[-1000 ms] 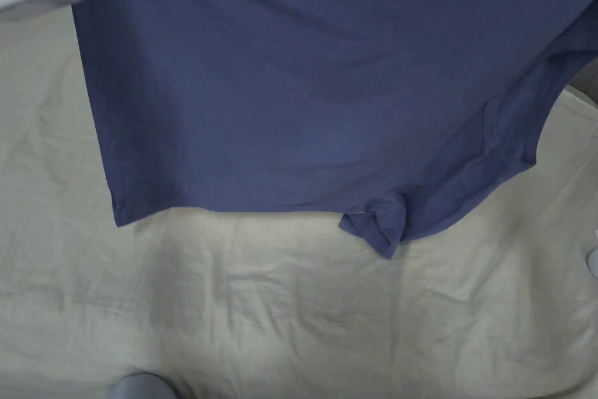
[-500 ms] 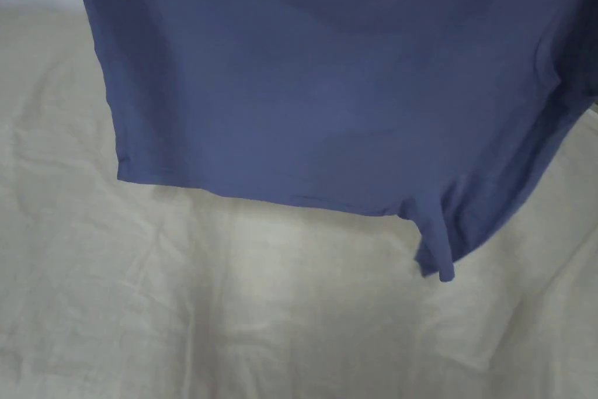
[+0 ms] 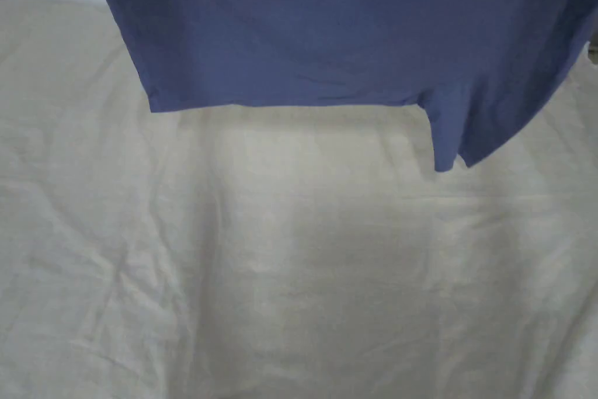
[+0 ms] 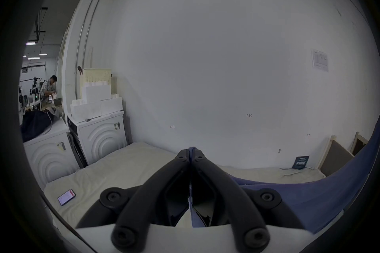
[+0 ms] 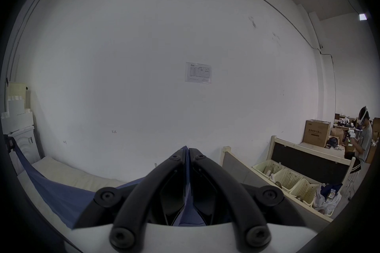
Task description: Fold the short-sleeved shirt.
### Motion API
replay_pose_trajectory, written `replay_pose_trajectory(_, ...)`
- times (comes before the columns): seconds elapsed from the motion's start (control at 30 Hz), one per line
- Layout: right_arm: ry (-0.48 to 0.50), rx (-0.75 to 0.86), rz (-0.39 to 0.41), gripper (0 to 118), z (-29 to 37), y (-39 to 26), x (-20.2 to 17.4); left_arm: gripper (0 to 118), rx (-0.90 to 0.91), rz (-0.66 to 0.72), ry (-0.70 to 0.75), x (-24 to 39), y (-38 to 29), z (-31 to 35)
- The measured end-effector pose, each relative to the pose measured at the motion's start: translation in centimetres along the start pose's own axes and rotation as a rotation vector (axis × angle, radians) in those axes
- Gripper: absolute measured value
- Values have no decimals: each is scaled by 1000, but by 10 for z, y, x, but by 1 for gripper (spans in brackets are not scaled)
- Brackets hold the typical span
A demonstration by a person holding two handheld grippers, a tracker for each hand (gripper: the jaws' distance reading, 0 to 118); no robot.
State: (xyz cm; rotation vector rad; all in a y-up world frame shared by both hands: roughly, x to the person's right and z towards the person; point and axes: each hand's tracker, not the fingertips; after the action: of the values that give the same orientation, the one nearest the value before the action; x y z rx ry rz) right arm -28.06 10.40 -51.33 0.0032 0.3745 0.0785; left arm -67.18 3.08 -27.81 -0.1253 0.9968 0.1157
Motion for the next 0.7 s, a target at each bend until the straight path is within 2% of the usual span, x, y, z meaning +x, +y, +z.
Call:
replay_pose_trajectory(0.07,10,-38,-11,2,-6,-14,0,0,-20,12,-12,6,-14,-8)
replay_pose_trajectory(0.17,19,-94,-40,2,-13,-51,0,0,-67,-97,-19,16,-49,-18)
replay_pose_trajectory(0.23,41,-147,-61,2,-18,-81,1,0,-94,-110,-30,19,-74,-22)
replay_pose_trajectory(0.43,69,-383,-53,2,-23,-203,3,0,-279,-188,-85,25,-179,-24)
replay_pose_trajectory(0.5,72,-446,-39,2,-19,-244,5,0,-318,-160,-114,21,-216,-18)
replay_pose_trajectory(0.6,76,-555,-82,2,-5,-307,13,0,-447,-106,-114,9,-277,-5)
replay_pose_trajectory(0.7,65,-653,-72,2,16,-364,22,0,-536,-101,-117,-6,-330,15)
